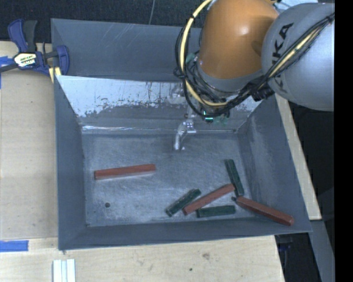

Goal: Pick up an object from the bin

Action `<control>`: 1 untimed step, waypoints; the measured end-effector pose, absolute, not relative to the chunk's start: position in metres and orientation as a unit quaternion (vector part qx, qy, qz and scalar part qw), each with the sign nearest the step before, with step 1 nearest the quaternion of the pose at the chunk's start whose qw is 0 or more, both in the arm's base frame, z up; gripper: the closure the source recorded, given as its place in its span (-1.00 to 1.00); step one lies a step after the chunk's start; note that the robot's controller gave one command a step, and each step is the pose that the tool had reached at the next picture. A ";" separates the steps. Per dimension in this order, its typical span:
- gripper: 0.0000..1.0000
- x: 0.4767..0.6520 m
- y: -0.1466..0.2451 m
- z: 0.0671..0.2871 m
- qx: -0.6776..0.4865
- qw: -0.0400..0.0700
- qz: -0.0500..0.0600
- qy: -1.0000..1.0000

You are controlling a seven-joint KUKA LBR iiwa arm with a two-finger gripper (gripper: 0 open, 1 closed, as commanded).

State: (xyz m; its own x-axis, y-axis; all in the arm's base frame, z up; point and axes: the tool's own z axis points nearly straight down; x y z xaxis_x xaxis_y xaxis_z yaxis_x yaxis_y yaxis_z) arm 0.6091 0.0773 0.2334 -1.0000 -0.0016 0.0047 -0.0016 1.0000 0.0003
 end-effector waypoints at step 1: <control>-1.00 0.611 0.077 0.238 0.000 -0.002 0.000 -1.000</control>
Offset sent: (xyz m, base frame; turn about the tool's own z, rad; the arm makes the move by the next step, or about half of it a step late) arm -0.0872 0.0008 -0.1092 -0.1522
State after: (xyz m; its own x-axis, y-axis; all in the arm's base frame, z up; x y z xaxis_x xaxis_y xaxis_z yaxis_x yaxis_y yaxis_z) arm 0.6106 0.0769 0.2381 -1.0000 -0.0003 -0.0038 -0.0003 1.0000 0.0007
